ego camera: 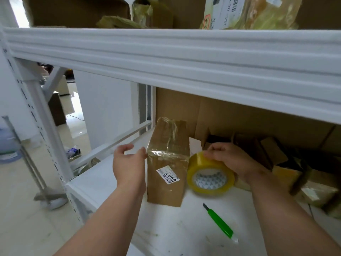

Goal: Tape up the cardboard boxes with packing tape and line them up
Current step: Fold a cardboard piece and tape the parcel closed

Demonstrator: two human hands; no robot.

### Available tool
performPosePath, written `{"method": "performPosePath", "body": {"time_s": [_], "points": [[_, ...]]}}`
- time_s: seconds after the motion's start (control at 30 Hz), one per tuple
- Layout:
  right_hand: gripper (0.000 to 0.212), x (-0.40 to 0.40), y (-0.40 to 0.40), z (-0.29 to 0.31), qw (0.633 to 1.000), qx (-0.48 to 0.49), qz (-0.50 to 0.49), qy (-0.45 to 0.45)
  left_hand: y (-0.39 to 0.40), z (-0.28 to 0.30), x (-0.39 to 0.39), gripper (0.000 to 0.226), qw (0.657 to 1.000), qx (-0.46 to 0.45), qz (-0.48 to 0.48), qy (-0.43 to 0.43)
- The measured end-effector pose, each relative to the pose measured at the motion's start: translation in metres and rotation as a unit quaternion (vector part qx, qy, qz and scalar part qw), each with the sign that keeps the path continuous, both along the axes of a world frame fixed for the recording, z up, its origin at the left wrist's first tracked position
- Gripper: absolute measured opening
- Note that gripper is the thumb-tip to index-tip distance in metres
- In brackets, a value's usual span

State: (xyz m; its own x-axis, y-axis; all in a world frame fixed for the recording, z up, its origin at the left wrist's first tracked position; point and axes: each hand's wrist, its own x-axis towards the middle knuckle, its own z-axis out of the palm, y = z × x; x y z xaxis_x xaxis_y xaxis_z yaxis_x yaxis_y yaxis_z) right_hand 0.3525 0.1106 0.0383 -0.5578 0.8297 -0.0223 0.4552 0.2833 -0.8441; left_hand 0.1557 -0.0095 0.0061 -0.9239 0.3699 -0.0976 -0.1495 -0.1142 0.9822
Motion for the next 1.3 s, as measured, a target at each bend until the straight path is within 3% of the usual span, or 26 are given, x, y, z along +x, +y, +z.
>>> {"method": "performPosePath", "body": {"time_s": [0.13,0.2,0.4,0.53,0.6,0.7,0.87,0.97,1.17,1.3], "points": [[0.025,-0.006,0.001,-0.006,1.000,0.001,0.018,0.002,0.003,0.007,-0.013,0.011,0.985,-0.105,-0.038,0.129],[0.029,-0.011,-0.002,-0.009,0.999,0.006,0.032,0.002,0.002,0.007,-0.024,0.024,0.970,-0.151,-0.028,0.190],[0.039,-0.028,-0.018,-0.031,0.997,0.006,0.063,-0.046,-0.012,0.012,-0.022,0.031,0.971,-0.117,-0.154,0.143],[0.034,-0.031,-0.026,-0.043,0.997,-0.064,0.040,0.033,-0.012,0.009,-0.026,0.041,0.915,-0.218,-0.178,0.288],[0.020,-0.033,-0.031,-0.044,0.989,-0.114,0.029,0.089,-0.007,0.005,-0.032,0.057,0.898,-0.235,-0.193,0.318],[0.036,-0.040,-0.041,-0.056,0.974,-0.171,0.035,0.142,0.001,-0.008,-0.045,0.095,0.912,-0.185,-0.216,0.296],[0.024,-0.059,-0.061,-0.078,0.939,-0.234,0.058,0.246,0.017,-0.028,-0.072,0.060,0.925,-0.057,-0.271,0.260],[0.041,-0.071,-0.067,-0.088,0.927,-0.245,0.047,0.280,0.027,-0.038,-0.086,0.047,0.911,-0.061,-0.283,0.294],[0.047,-0.078,-0.063,-0.096,0.930,-0.240,0.022,0.279,0.044,-0.051,-0.119,0.059,0.851,-0.096,-0.296,0.423],[0.045,-0.098,-0.068,-0.108,0.952,-0.201,-0.029,0.227,0.055,-0.057,-0.131,0.046,0.856,-0.100,-0.278,0.424]]}}
